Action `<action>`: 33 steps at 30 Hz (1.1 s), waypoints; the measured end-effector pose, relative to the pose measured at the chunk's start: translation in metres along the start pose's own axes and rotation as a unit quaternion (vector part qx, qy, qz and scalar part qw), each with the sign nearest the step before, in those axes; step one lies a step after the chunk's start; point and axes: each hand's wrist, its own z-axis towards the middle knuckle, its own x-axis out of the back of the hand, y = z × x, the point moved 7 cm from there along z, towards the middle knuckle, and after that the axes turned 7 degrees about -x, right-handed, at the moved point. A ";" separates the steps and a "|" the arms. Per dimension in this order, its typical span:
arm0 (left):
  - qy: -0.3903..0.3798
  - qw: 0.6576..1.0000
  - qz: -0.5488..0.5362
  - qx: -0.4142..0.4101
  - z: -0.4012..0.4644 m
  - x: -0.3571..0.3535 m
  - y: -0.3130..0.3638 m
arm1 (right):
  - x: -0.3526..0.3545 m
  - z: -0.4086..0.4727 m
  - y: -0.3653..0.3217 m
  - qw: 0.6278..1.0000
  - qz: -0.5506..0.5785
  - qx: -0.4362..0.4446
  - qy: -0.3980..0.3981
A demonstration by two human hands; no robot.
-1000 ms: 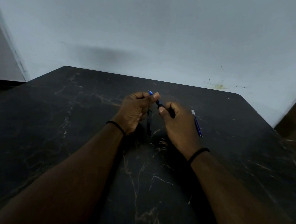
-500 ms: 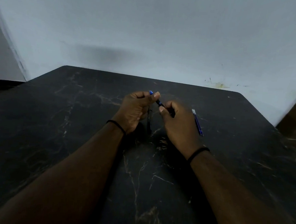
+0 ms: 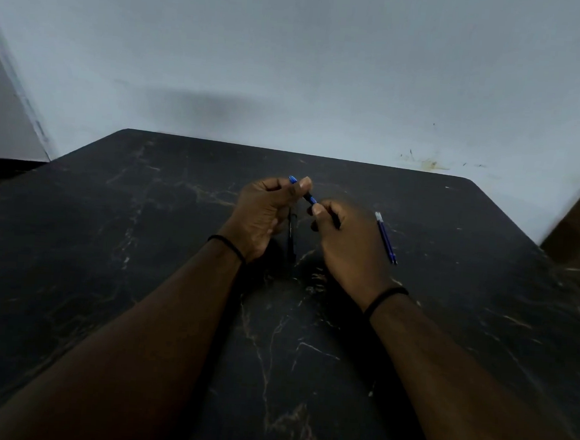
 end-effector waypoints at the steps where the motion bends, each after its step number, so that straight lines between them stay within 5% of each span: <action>1: 0.007 1.000 -0.001 -0.003 0.001 0.002 0.000 | 0.001 0.000 0.000 1.000 0.011 0.005 0.005; 10: 0.099 0.995 -0.004 -0.026 0.001 0.015 0.007 | 0.003 0.002 0.002 0.997 -0.005 0.053 0.062; 13: 0.244 0.968 0.008 -0.057 -0.003 0.038 0.017 | 0.006 0.002 0.003 0.994 -0.015 0.066 0.085; 16: 0.367 0.905 0.190 -0.104 -0.013 0.062 0.034 | 0.009 0.003 0.004 0.991 -0.037 0.074 0.109; 19: 0.310 0.811 0.487 -0.095 -0.012 0.054 0.042 | 0.007 0.003 0.005 0.991 -0.024 0.075 0.104; 21: 0.242 0.765 0.592 -0.071 -0.009 0.044 0.035 | 0.008 0.003 0.006 0.991 -0.017 0.076 0.106; 27: 0.175 0.705 0.687 -0.018 -0.006 0.043 0.026 | 0.011 0.005 0.011 0.991 -0.020 0.063 0.117; 33: 0.173 0.696 0.697 0.025 -0.005 0.047 0.021 | 0.010 0.005 0.011 0.991 -0.009 0.062 0.115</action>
